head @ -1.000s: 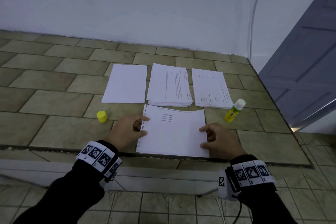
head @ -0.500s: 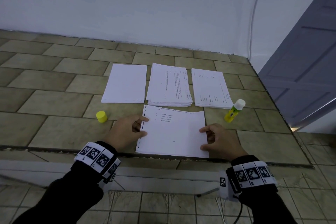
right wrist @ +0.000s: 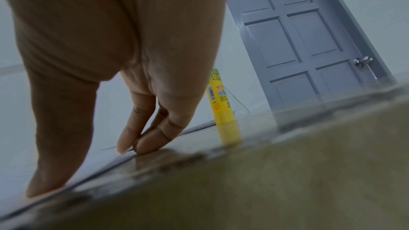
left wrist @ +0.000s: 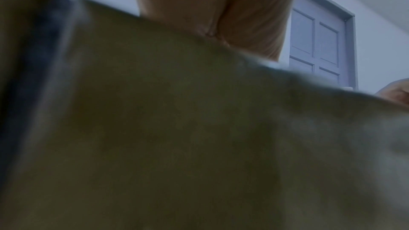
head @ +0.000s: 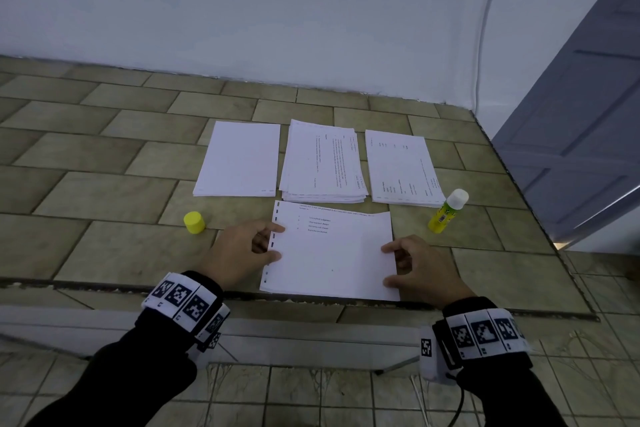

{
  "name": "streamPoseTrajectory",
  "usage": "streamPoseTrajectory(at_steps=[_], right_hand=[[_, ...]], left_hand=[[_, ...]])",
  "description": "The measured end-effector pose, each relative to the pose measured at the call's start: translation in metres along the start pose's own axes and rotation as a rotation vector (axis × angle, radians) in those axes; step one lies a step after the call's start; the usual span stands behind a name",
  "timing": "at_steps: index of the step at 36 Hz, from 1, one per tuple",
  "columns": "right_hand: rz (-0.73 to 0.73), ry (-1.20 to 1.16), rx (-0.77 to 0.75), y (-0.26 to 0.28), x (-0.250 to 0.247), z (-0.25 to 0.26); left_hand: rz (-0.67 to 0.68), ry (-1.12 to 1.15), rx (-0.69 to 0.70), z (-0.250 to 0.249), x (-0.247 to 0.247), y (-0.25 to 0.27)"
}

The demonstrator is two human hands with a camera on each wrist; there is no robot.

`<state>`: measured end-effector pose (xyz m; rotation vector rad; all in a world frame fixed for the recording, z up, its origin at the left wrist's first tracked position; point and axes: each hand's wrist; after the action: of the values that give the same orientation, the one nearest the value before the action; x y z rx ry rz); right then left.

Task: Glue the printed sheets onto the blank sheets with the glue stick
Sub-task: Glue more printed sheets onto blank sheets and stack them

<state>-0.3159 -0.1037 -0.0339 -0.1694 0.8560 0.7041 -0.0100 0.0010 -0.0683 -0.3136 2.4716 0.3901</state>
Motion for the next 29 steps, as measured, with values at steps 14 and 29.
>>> streamPoseTrajectory(at_steps=[14, 29], right_hand=[[0.097, 0.182, 0.050, -0.001, 0.000, 0.013], [0.134, 0.616, 0.084, -0.004, 0.010, 0.045]], left_hand=[[-0.027, -0.158, 0.062, -0.004, 0.002, 0.003], [-0.108, -0.672, 0.132, -0.004, 0.043, -0.006]])
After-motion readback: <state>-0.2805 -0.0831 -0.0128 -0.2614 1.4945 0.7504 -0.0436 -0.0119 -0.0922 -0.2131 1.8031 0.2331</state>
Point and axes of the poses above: each hand's wrist, its own y-axis away from the middle knuckle, its own x-axis out of the palm, z = x × y, and after that the axes turned 10 degrees about -x, right-handed
